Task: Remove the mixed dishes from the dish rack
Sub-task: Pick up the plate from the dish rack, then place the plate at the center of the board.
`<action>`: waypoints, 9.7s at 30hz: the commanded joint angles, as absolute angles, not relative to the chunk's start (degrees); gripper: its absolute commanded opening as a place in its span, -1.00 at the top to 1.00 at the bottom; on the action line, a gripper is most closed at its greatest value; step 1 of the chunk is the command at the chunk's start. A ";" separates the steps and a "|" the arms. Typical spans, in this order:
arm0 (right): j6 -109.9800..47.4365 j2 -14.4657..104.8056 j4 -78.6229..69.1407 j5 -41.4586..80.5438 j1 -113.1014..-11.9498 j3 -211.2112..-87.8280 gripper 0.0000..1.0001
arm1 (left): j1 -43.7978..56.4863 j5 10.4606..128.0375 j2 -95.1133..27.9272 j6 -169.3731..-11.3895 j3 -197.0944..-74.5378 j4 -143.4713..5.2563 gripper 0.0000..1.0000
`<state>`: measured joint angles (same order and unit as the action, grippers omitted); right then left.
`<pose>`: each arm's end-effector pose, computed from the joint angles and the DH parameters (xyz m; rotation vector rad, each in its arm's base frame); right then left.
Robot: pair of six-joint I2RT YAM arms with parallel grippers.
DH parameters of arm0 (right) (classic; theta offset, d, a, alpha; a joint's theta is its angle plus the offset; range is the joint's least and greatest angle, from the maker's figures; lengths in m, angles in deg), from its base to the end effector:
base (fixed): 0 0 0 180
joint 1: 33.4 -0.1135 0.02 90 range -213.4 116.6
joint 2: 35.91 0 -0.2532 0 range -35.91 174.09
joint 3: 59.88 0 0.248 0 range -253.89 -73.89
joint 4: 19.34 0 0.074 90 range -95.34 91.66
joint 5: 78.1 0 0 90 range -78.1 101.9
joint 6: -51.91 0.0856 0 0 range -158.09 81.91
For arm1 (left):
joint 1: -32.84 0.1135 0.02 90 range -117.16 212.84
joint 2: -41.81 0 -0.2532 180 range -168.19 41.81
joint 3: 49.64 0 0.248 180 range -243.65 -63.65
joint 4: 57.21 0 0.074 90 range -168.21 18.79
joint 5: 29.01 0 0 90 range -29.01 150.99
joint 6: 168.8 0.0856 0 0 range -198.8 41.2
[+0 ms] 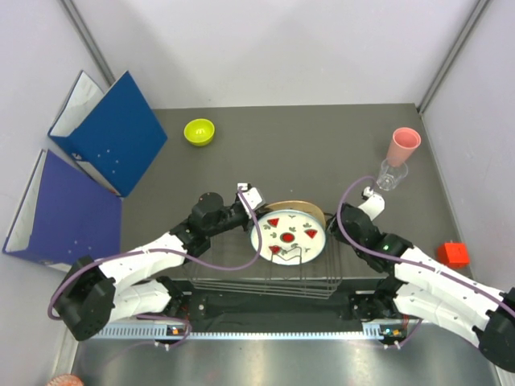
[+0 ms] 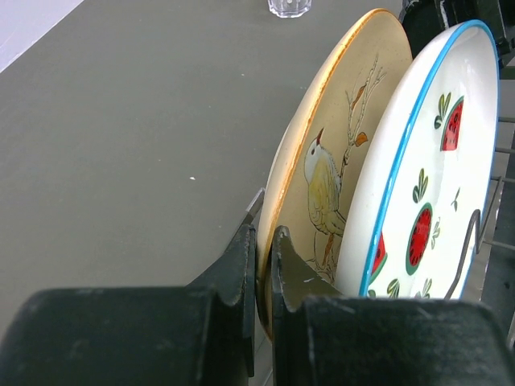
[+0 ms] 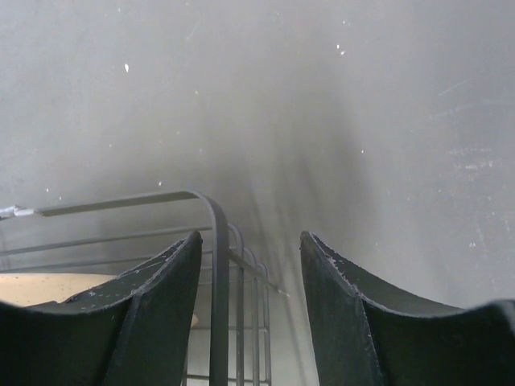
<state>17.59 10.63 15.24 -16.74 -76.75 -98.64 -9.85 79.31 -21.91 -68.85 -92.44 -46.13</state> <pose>0.1749 0.1087 0.1632 0.4862 2.1759 0.3767 0.1968 -0.2181 0.2254 0.9995 1.4792 -0.6932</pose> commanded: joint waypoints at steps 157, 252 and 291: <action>3.75 39.85 -8.33 18.50 -61.17 -144.29 -0.43 | 21.95 95.71 -40.10 -137.16 -134.75 -56.62 1.00; 17.37 84.14 -14.30 26.32 -39.99 -169.60 1.00 | 27.13 76.10 -27.62 -131.01 -117.97 -66.73 -0.98; 4.37 84.07 6.79 7.78 -39.91 -170.48 -0.13 | 27.04 77.77 -29.99 -127.85 -115.15 -68.92 -0.98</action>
<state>7.50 91.85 5.47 14.75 -39.79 -169.96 27.13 77.41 -29.08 -129.76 -114.52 -69.23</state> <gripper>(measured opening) 0.562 0.990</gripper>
